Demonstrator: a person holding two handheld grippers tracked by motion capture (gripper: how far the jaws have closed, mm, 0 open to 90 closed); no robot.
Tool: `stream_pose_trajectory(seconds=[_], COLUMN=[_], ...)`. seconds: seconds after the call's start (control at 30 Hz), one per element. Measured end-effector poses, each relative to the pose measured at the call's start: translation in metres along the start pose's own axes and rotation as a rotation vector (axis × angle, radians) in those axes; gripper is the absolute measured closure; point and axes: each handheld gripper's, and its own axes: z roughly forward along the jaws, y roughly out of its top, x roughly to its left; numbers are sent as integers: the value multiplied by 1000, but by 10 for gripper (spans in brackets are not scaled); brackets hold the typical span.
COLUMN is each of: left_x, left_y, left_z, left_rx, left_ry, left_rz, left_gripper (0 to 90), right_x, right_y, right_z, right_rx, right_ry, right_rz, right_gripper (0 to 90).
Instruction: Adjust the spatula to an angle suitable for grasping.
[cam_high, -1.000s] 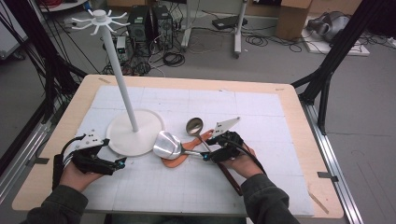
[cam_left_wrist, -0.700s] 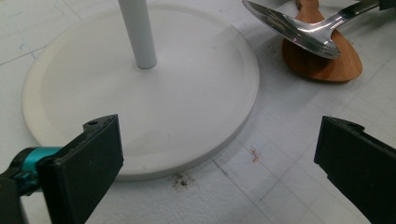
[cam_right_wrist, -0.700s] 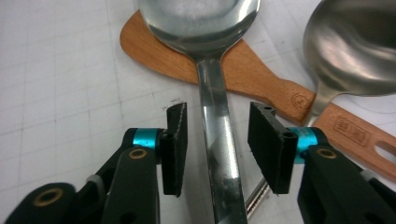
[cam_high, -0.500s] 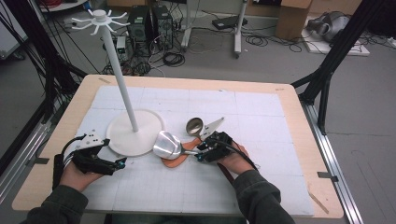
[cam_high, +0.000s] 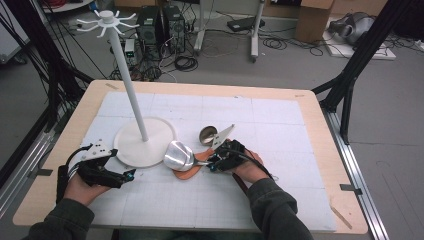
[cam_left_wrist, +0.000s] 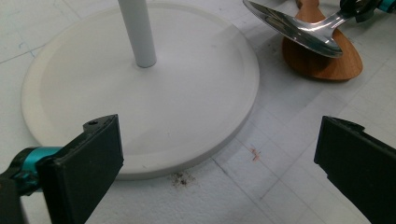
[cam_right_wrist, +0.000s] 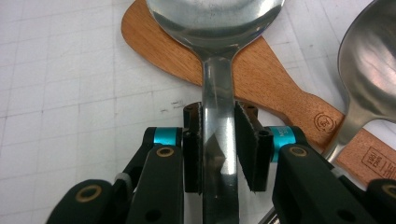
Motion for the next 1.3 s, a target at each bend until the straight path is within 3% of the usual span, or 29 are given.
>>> stream_pose_trajectory(seconds=[0.37, 0.5, 0.57, 0.6, 0.63, 0.87, 0.93, 0.97, 1.03, 1.13, 1.3], left_x=[0, 1, 1, 1, 1, 1, 1, 1, 1, 1, 1], left_y=[0, 0, 0, 0, 0, 0, 0, 0, 0, 0, 0], left_z=[0, -1, -1, -1, -1, -2, -2, -2, -2, -2, -3], left_rx=[-4, -7, -9, -9, -9, -12, -11, -9, -14, -14, -14], left_ry=[3, 3, 3, 2, 1, 2, 0, -1, 0, 2, 2], left_rz=[-3, -3, -5, -5, -5, -4, -6, -6, -6, -7, -5], left_gripper=[17, 17, 17, 18, 17, 17, 17, 17, 17, 17, 17], right_x=[6, 8, 9, 10, 11, 1, -1, -2, -1, -1, -2], right_y=[5, 13, 19, 20, 22, 19, 18, 17, 18, 18, 14], right_z=[0, -7, -15, -16, -16, -8, -5, -4, -3, -2, -4], right_rx=[17, -48, -78, -82, -63, -28, 4, -26, -6, -20, -19], right_ry=[34, 49, 46, 38, 8, -6, -8, 12, -7, -14, 12], right_rz=[-51, -53, -67, -83, -108, -53, -64, -49, -67, -53, -41], right_gripper=[743, 796, 883, 884, 876, 777, 828, 820, 775, 682, 603])
